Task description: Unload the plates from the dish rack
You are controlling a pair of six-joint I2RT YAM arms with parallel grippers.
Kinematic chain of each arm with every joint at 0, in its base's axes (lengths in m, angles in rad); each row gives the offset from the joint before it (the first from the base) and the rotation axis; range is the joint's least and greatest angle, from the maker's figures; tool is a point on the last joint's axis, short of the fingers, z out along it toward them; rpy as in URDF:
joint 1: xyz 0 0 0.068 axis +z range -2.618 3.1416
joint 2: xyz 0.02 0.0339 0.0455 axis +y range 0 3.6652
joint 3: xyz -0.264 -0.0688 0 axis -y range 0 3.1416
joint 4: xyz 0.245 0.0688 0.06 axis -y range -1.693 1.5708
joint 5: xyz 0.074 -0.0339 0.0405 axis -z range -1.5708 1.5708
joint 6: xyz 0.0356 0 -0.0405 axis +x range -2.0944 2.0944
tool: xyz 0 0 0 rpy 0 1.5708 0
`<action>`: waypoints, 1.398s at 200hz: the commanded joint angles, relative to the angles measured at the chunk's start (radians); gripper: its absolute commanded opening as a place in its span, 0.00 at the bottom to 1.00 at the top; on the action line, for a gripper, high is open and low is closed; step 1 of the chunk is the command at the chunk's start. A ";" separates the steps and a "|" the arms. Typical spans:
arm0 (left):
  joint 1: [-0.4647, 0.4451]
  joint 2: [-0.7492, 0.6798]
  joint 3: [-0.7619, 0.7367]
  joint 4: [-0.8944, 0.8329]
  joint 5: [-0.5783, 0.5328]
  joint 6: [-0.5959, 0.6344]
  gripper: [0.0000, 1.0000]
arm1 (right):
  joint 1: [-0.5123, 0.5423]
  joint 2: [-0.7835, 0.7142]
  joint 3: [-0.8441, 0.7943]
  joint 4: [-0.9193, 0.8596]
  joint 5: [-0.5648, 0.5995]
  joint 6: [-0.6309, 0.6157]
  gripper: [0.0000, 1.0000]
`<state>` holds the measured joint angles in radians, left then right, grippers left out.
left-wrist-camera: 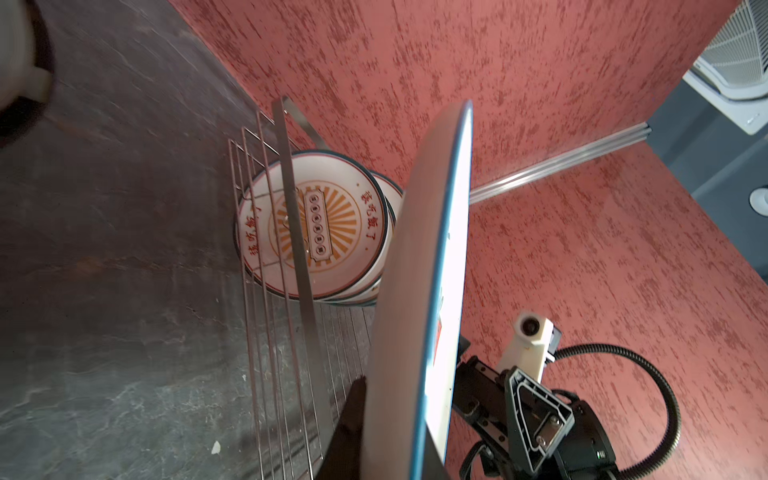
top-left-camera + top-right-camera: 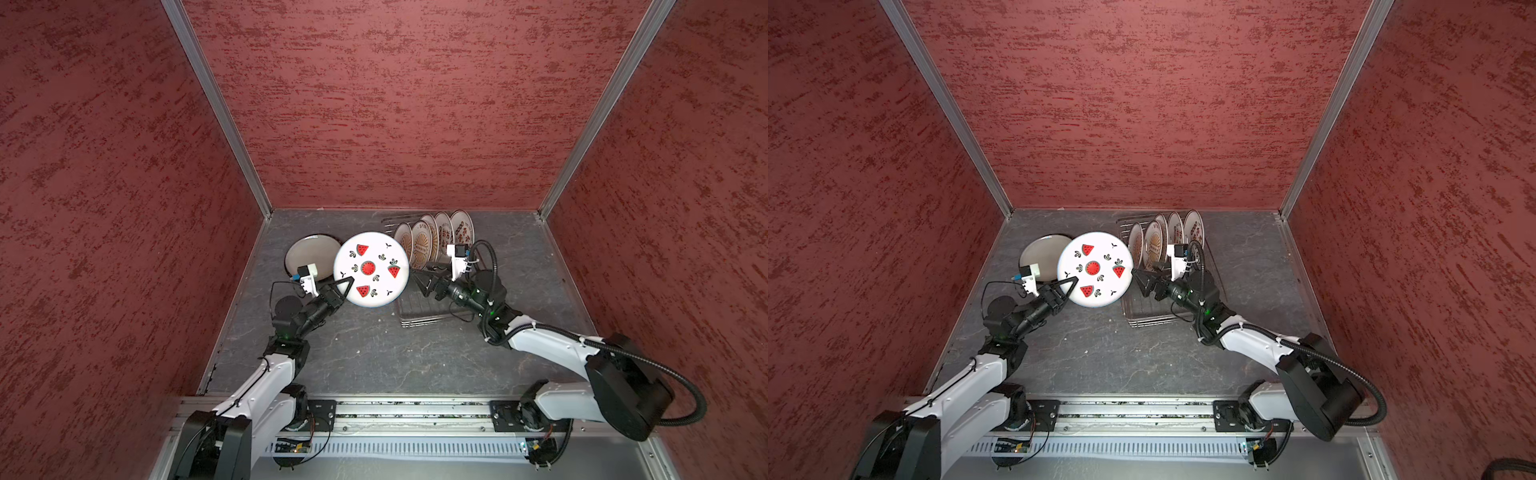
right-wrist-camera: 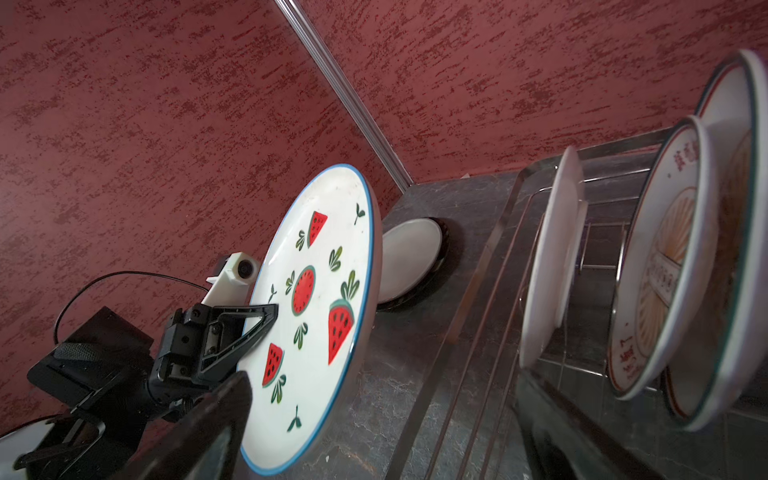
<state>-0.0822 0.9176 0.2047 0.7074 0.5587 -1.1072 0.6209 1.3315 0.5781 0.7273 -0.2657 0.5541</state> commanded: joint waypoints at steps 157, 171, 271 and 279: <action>0.249 0.185 0.072 0.145 -0.251 -0.163 0.00 | 0.237 0.442 0.528 -0.244 0.050 -0.332 0.99; 0.255 0.228 0.084 0.167 -0.256 -0.163 0.00 | 0.237 0.494 0.583 -0.274 0.073 -0.311 0.99; 0.285 0.427 0.149 0.165 -0.363 -0.128 0.01 | 0.238 0.721 0.840 -0.380 0.115 -0.272 0.99; 0.285 0.444 0.160 0.167 -0.366 -0.129 0.01 | 0.238 0.732 0.859 -0.389 0.124 -0.269 0.99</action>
<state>0.1970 1.3384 0.3038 0.7254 0.2089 -1.2476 0.8585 2.0281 1.3647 0.3729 -0.1982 0.2741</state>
